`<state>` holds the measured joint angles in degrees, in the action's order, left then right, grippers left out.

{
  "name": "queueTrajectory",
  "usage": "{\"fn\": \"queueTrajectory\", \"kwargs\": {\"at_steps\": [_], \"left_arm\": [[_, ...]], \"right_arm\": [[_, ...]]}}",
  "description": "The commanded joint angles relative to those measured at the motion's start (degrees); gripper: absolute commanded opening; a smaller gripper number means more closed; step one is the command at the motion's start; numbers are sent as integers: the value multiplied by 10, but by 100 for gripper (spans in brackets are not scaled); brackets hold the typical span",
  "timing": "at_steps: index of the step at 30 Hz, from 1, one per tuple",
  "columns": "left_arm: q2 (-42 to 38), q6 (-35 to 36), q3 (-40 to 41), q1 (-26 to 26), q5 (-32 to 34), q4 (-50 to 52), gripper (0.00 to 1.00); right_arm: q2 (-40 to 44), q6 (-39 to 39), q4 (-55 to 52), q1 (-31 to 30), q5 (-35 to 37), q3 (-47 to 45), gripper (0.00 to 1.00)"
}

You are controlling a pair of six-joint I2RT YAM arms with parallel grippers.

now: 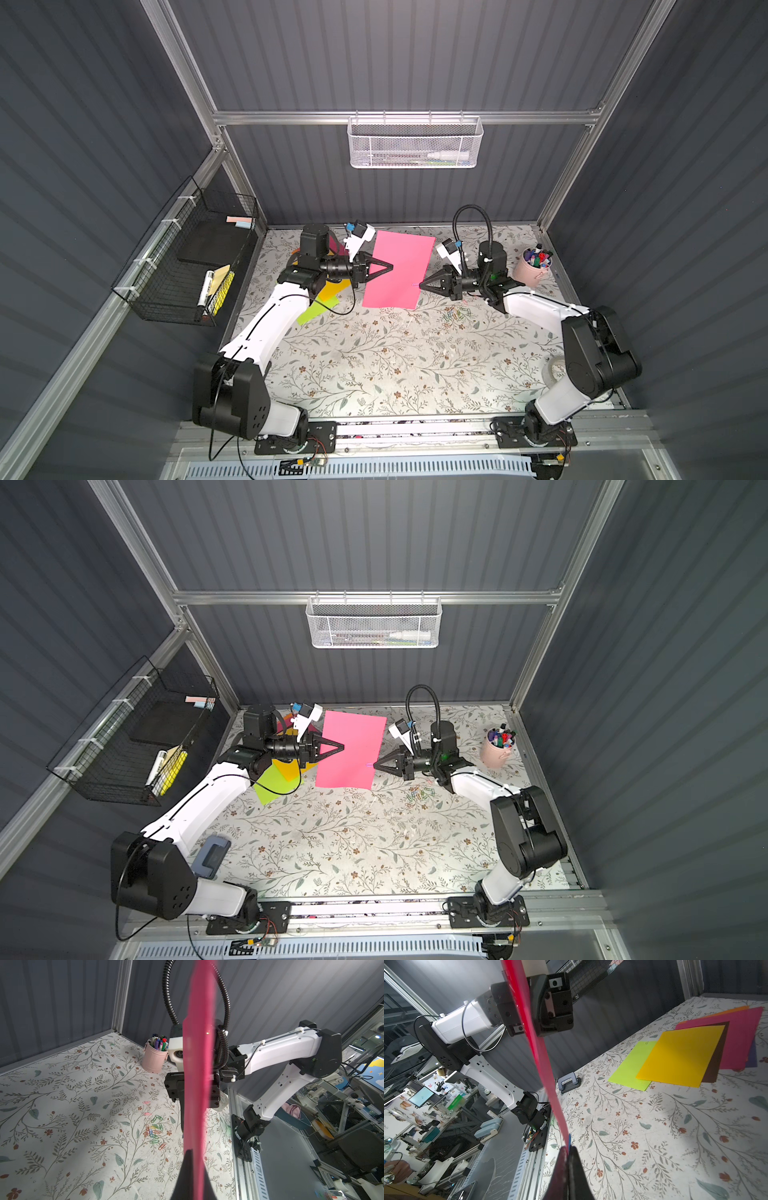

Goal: Unclip the paperclips from the documents
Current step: Remove the paper clip from the document, then place the paper clip at the center of the board.

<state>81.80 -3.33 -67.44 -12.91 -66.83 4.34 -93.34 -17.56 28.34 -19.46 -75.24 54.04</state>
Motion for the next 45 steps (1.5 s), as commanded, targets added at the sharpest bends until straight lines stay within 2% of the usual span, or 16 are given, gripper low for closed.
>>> {"fn": "queueTrajectory", "kwargs": {"at_steps": [1,17,36,38,40,42,45], "left_arm": [[-2,6,-26,8,14,5,0],[8,34,-45,13,35,45,0],[10,40,-47,18,25,45,0],[10,38,-48,18,53,47,0],[10,30,-47,20,129,50,0],[13,-14,-32,26,269,37,0],[32,-73,1,81,311,-9,0]], "right_arm": [[5,19,-23,8,-2,-1,3],[6,25,-44,29,-2,-4,5],[-8,27,-64,43,-7,0,6],[-8,60,-123,45,19,5,5],[-17,94,-201,49,71,8,4],[-40,86,-242,56,133,-4,3],[-56,55,-262,62,208,-41,3]]}}
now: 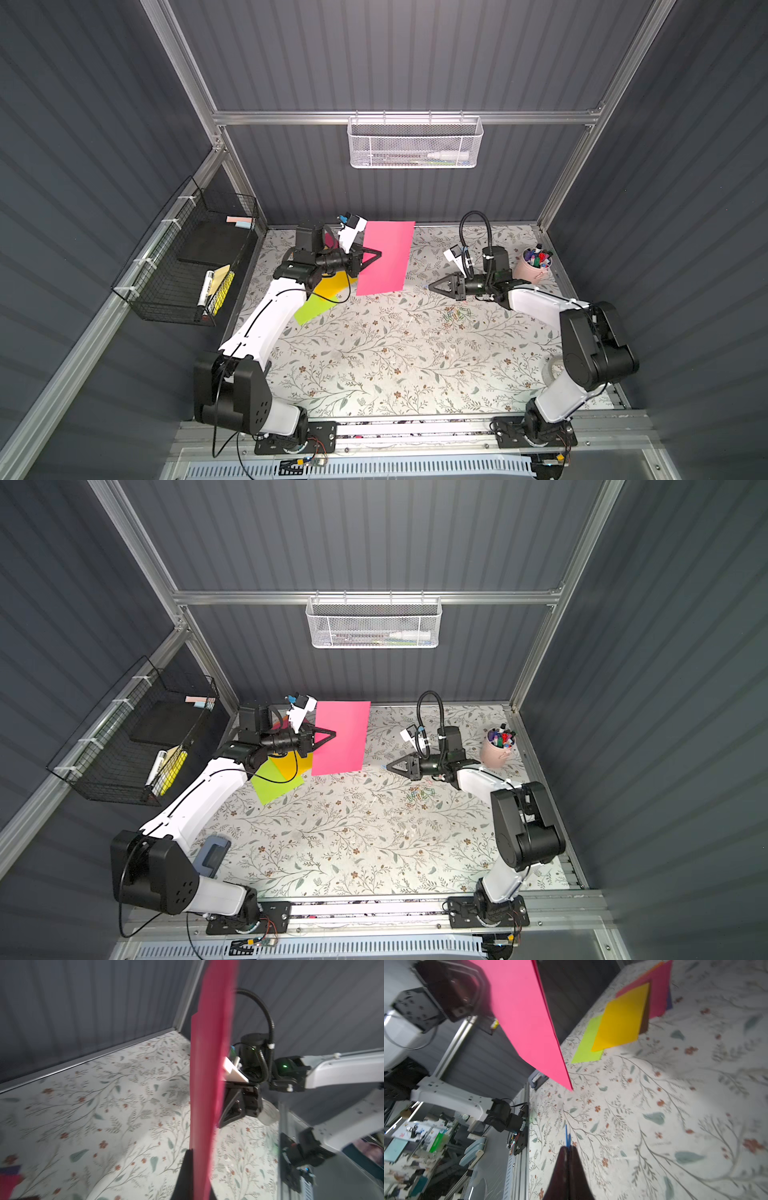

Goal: Unclip the paperclips from the documents
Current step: Place the paper clip at the center of the board, then place the document at the document.

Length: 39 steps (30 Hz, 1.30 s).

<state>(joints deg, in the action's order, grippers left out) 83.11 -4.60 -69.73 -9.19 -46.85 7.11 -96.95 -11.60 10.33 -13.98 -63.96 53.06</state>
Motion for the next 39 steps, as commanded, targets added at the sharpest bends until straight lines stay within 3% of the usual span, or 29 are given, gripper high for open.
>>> {"fn": "queueTrajectory", "kwargs": {"at_steps": [1,2,7,15,19,22,24,25,26,30,35,37,39], "left_arm": [[26,-74,31,60,104,-52,0],[36,-87,32,73,120,-62,0],[116,-133,28,117,83,-141,0],[308,-186,-41,179,85,-183,0],[338,-184,-57,185,118,-165,1],[333,-177,-54,193,154,-153,48],[311,-171,-52,195,246,-115,88],[295,-175,-47,195,298,-103,97],[272,-184,-39,195,353,-98,100],[205,-212,-15,191,503,-11,100],[183,-242,47,185,546,35,98],[192,-250,65,174,541,34,86],[204,-256,77,154,544,32,69]], "right_arm": [[-21,-7,-97,7,119,-37,3],[-19,-5,-109,7,130,-42,3],[-28,12,-207,7,215,-25,7],[-36,18,-289,7,253,17,33],[-22,30,-313,6,248,26,40],[-15,34,-321,5,239,31,44],[-17,34,-324,5,228,37,46],[-19,36,-329,4,223,42,47],[-21,37,-333,2,222,48,47],[-29,44,-344,-5,213,70,48],[-46,56,-354,-9,193,97,50],[-46,60,-356,-10,188,102,50],[-44,66,-360,-9,185,108,50]]}}
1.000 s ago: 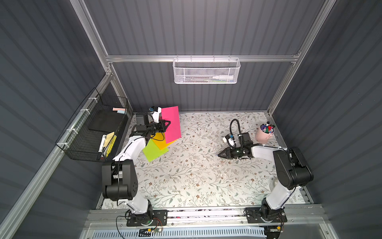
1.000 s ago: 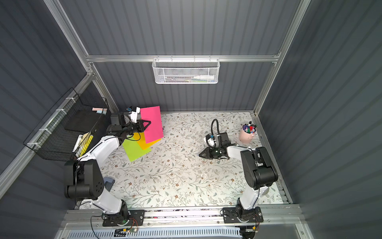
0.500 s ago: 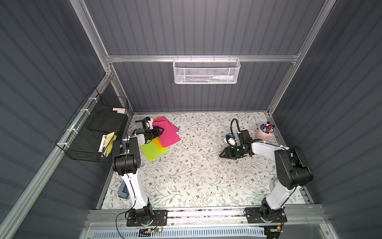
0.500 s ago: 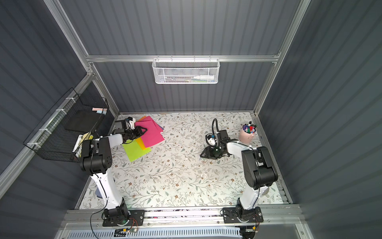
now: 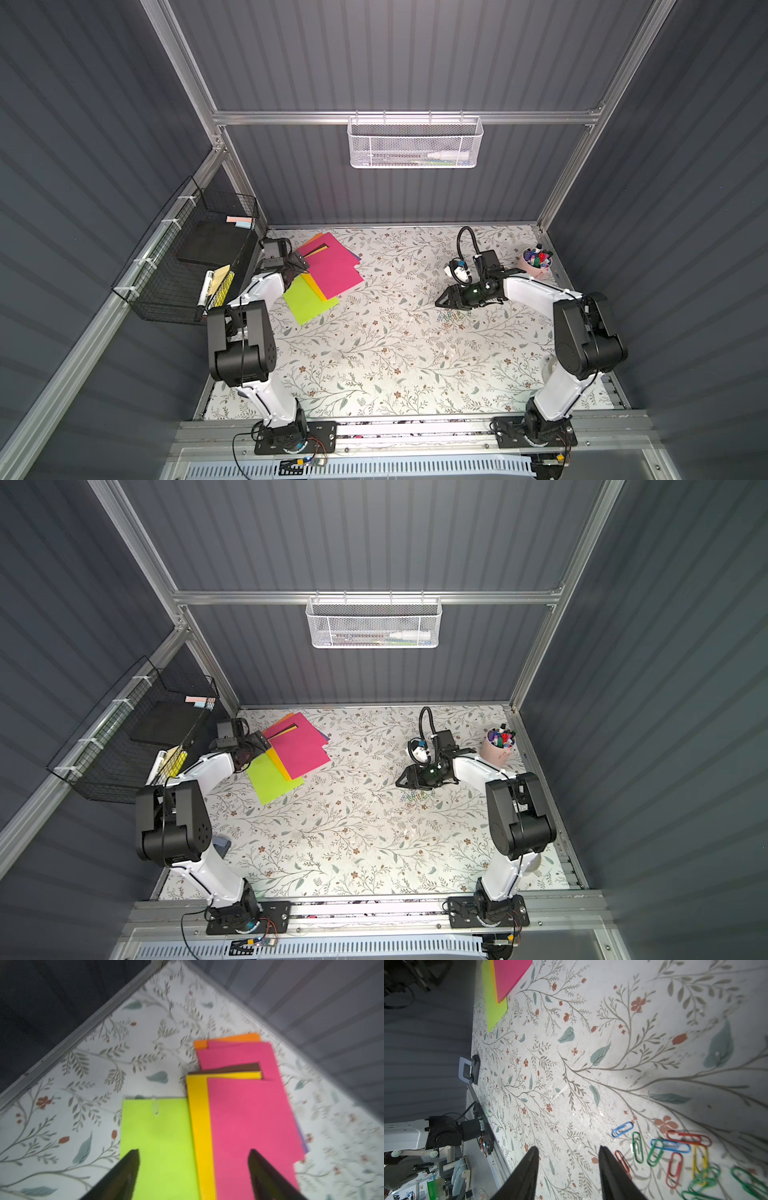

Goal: Unclip the paperclips from the documents
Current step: Place the document at the document, then move the document to the center of the board.

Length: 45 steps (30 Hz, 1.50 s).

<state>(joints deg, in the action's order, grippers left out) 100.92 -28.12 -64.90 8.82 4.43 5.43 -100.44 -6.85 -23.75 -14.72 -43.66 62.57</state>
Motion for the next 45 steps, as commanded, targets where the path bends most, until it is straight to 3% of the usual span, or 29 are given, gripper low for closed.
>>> {"fn": "queueTrajectory", "kwargs": {"at_steps": [1,2,5,10,14,20,26,32,35,41,43,45], "left_arm": [[31,-32,31,-36,39,49,59],[37,-49,33,-43,43,53,50],[48,-70,36,-53,50,68,44],[54,-107,59,-57,34,107,44],[21,-135,130,-72,-15,118,48],[-75,-206,233,-185,-83,159,49],[-192,-240,289,-251,-164,196,49],[-160,-195,241,-319,-196,190,48],[-113,-169,170,-352,-189,192,54],[-105,-144,49,-365,-137,208,79],[-127,-153,30,-365,-98,234,86],[-159,-223,48,-364,-84,251,89]], "right_arm": [[-7,22,-19,-3,-19,15,50],[-3,26,-35,-2,-20,15,50],[12,32,-38,-1,-21,11,51],[38,36,-47,-1,-26,5,51],[58,42,-57,1,-21,9,51],[62,33,-47,2,-39,12,52],[48,32,-44,1,-56,18,51],[28,27,-44,-6,-62,29,52],[19,18,-37,-15,-61,30,53],[-10,-8,-26,-40,-56,49,53],[-24,-17,-25,-56,-52,62,56],[-47,-22,-30,-80,-48,86,60]]}}
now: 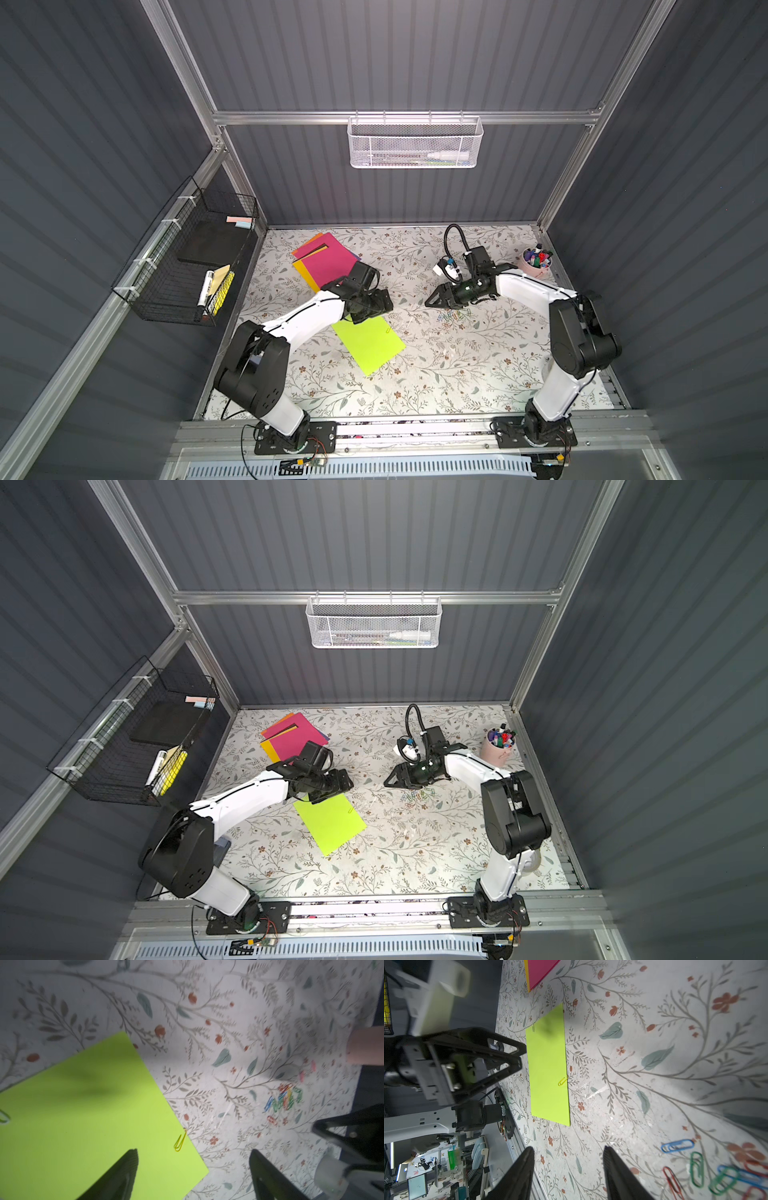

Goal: Unclip the paperclips from the documents
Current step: Move the document to the center of the board.

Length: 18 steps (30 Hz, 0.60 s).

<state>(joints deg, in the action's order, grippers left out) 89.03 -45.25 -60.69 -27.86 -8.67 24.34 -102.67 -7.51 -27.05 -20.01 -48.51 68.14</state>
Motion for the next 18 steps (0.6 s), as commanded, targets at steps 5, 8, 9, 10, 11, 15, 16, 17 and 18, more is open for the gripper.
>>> {"fn": "queueTrajectory", "kwargs": {"at_steps": [5,8,9,10,11,15,16,17,18], "left_arm": [[-91,-155,121,3,60,90,80],[-133,-216,163,3,71,112,76],[-143,-223,167,3,78,126,76],[-153,-235,170,3,78,123,76],[-163,-246,176,3,79,122,76],[-168,-274,169,11,95,106,82],[-160,-267,167,16,93,88,83],[-147,-257,172,26,83,67,84],[-136,-253,178,29,71,46,84]], "right_arm": [[-94,-14,-23,-71,12,107,64],[-124,-11,-41,-82,19,148,67],[-130,-12,-42,-85,21,155,68],[-137,-11,-44,-88,22,164,69],[-143,-10,-46,-91,22,172,71],[-174,-5,-53,-102,20,199,73],[-183,-5,-57,-104,20,207,73],[-190,-4,-59,-106,20,214,73],[-195,-4,-61,-108,20,219,74]]}}
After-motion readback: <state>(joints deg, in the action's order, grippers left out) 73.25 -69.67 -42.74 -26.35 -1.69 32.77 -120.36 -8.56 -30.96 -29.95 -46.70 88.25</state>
